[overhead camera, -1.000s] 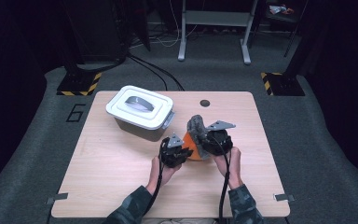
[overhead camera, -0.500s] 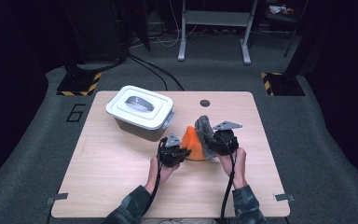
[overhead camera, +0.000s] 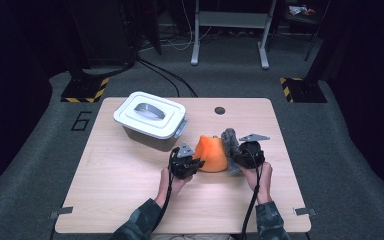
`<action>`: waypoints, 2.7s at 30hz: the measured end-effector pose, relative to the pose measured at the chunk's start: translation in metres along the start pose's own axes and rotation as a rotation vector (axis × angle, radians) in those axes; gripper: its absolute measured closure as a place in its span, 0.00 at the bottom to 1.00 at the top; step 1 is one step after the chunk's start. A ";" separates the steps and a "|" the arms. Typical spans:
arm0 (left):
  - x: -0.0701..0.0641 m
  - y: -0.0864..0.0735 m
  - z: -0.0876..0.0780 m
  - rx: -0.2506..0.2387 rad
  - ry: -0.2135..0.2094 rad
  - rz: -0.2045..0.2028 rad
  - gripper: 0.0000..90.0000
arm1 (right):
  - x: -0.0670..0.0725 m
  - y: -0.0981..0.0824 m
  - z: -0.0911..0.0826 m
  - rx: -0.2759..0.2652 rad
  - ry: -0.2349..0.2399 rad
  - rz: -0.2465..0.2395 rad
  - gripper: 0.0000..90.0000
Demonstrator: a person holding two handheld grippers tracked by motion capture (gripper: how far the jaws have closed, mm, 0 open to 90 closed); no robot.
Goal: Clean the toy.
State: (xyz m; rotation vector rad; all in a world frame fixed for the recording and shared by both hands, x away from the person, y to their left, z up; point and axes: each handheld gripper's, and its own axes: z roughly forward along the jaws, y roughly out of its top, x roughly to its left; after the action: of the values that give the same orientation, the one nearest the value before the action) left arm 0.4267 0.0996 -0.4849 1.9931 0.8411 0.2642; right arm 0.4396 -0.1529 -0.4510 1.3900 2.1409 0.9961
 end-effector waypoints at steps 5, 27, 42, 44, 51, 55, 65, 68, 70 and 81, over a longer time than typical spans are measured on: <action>0.000 -0.001 0.001 -0.007 0.010 0.004 0.92 | -0.011 -0.010 0.010 0.051 -0.022 0.043 0.78; 0.001 -0.004 -0.001 -0.023 0.023 0.006 0.92 | -0.016 -0.012 -0.001 0.025 -0.023 0.040 0.78; 0.004 -0.007 -0.002 -0.015 0.019 -0.004 0.92 | 0.065 0.037 -0.014 -0.039 0.075 -0.200 0.78; 0.005 -0.008 -0.002 -0.011 0.015 -0.014 0.92 | 0.068 0.036 -0.008 -0.028 0.062 -0.204 0.78; 0.005 -0.009 -0.001 -0.014 0.011 -0.014 0.92 | 0.063 0.034 -0.005 -0.026 0.043 -0.192 0.78; 0.006 -0.009 0.000 -0.017 0.006 -0.017 0.92 | 0.050 0.029 -0.007 -0.018 0.023 -0.153 0.78; 0.006 -0.009 0.000 -0.019 0.007 -0.012 0.92 | 0.021 0.012 -0.005 0.002 -0.020 -0.086 0.78; 0.006 -0.009 0.000 -0.012 0.003 -0.015 0.92 | 0.014 0.008 -0.003 0.007 -0.026 -0.064 0.78; 0.007 -0.009 0.000 -0.011 0.005 -0.006 0.92 | 0.011 0.005 -0.001 0.016 -0.038 -0.045 0.78; 0.006 -0.010 0.000 -0.018 0.005 -0.017 0.92 | -0.007 -0.017 0.019 0.092 -0.058 0.014 0.78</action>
State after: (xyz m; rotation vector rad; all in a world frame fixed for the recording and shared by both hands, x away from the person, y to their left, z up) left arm 0.4270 0.1070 -0.4936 1.9679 0.8558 0.2661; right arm 0.4447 -0.1569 -0.4766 1.4601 2.1618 0.8618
